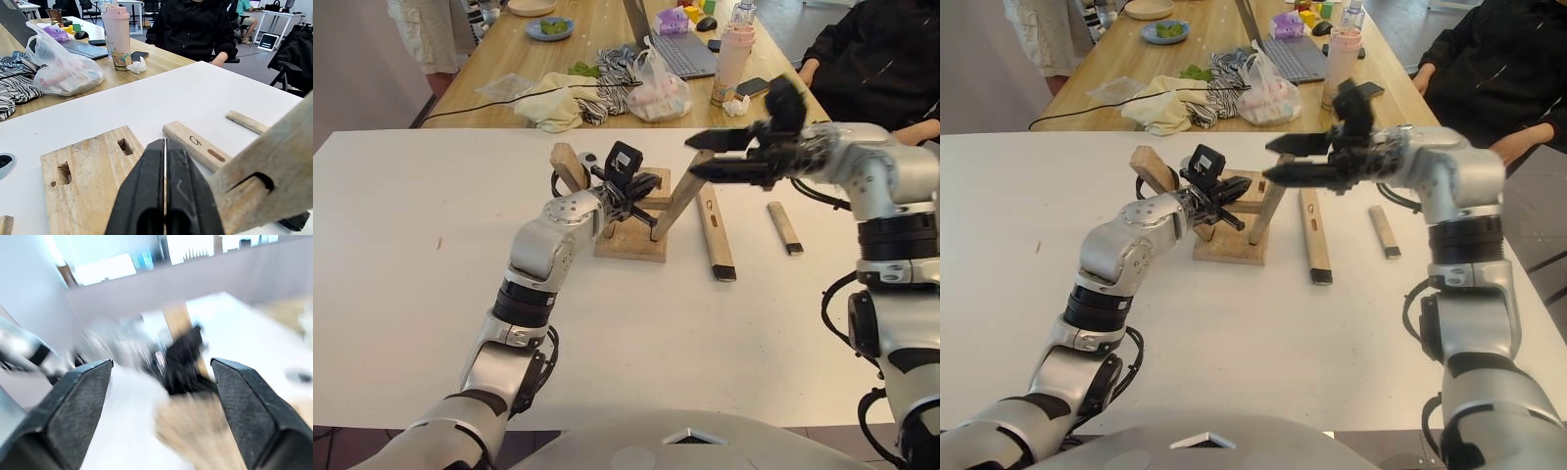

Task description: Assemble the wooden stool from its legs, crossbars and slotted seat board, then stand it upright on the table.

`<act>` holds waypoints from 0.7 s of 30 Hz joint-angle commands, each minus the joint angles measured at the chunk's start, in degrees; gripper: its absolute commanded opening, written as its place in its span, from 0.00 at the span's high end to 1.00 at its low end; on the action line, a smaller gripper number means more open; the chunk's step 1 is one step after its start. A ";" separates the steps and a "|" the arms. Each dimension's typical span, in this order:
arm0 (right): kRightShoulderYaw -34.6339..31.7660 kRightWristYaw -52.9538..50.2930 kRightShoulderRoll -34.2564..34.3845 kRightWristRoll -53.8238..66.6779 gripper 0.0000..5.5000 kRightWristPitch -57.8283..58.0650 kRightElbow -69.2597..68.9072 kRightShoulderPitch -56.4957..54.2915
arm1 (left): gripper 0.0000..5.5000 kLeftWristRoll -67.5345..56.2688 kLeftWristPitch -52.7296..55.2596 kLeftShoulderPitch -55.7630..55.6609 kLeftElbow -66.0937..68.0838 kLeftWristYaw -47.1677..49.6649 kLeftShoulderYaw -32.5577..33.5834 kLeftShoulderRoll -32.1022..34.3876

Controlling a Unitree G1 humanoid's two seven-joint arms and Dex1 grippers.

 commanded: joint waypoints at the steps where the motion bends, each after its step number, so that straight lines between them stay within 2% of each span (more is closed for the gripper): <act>1: -11.90 -15.86 5.37 4.23 0.35 -2.60 1.07 -0.54 | 1.00 0.34 -3.28 6.30 0.68 -1.07 1.81 0.09; 5: -11.61 -34.65 13.10 -3.30 0.46 -11.31 -5.47 6.54 | 1.00 -3.37 -2.68 2.10 -5.83 0.67 9.11 -1.16; 10: -4.19 -50.95 19.49 -15.51 0.62 -18.31 -13.35 14.99 | 1.00 -10.93 4.96 -6.77 -11.94 6.09 20.66 -1.43; 12: -3.24 -56.62 22.75 -17.65 0.68 -19.48 -14.92 17.80 | 1.00 -13.92 8.27 -10.26 -12.92 8.71 25.16 -1.15; 15: 0.42 -61.31 24.51 -22.72 0.78 -22.66 -17.36 22.34 | 1.00 -15.96 11.77 -13.17 -13.10 10.78 28.94 1.02; 21: 3.09 -66.28 26.56 -25.87 0.95 -23.97 -21.19 27.02 | 1.00 -14.34 15.16 -8.65 -10.49 8.75 32.67 12.46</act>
